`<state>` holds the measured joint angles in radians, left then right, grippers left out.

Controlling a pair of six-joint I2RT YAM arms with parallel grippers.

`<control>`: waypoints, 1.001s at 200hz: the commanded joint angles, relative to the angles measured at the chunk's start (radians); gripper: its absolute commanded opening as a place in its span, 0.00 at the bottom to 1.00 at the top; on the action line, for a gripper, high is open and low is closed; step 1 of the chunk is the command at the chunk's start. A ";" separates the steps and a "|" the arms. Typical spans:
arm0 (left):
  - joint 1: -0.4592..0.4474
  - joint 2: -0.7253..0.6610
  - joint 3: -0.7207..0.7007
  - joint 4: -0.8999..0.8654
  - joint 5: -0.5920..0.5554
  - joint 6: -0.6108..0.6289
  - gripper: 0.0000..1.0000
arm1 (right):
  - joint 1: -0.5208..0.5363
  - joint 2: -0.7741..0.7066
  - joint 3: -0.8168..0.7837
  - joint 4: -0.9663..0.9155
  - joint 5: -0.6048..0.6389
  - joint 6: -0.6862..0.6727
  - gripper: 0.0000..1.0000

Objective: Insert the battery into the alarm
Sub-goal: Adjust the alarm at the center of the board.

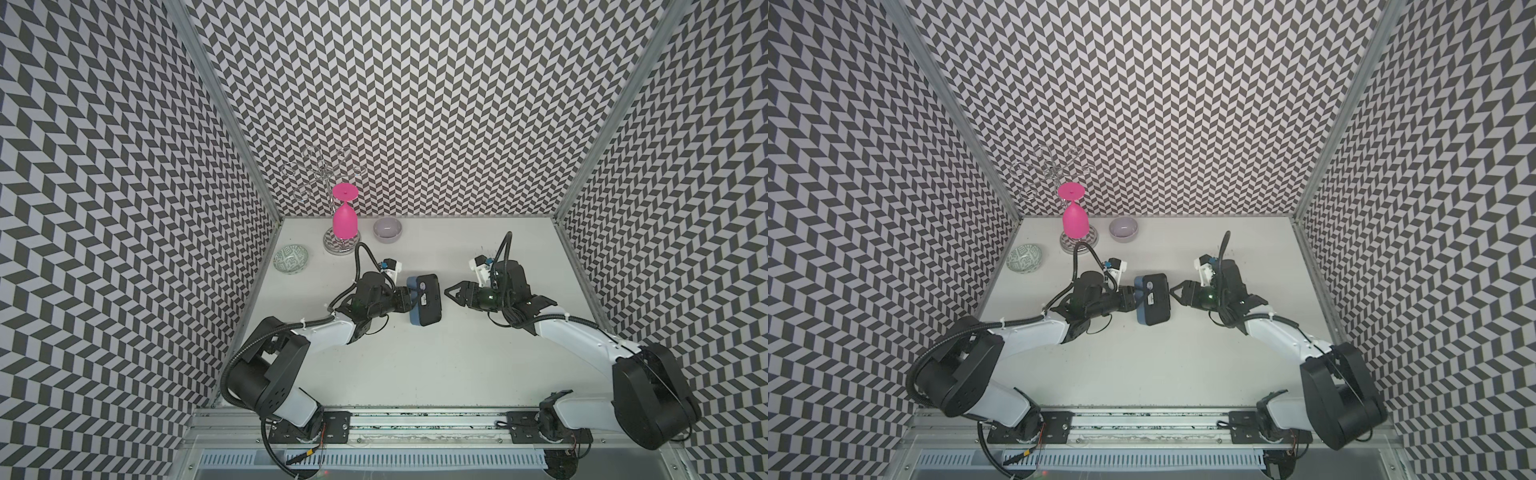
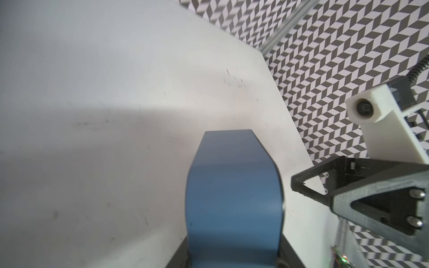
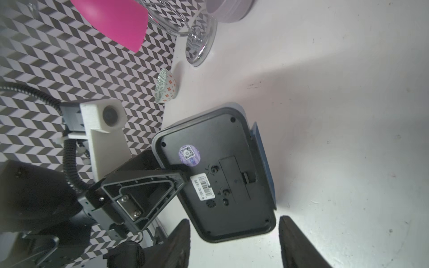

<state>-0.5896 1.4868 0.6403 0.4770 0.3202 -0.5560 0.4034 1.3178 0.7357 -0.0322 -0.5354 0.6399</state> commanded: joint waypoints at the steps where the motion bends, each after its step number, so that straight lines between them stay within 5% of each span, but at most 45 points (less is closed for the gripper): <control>1: -0.047 -0.084 -0.032 0.165 -0.209 0.246 0.17 | 0.003 -0.058 0.018 0.015 -0.014 0.072 0.64; 54: -0.191 -0.061 -0.069 0.381 -0.543 0.650 0.19 | 0.002 -0.134 0.018 0.070 -0.110 0.222 0.72; 139: -0.338 0.012 -0.172 0.771 -0.776 1.203 0.22 | -0.026 -0.144 0.001 0.155 -0.220 0.435 0.77; 200: -0.443 0.166 -0.180 1.025 -0.971 1.608 0.22 | -0.028 -0.102 0.016 0.170 -0.258 0.441 0.77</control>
<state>-1.0000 1.5982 0.4526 1.2663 -0.5385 0.7956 0.3809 1.1999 0.7357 0.0795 -0.7628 1.0611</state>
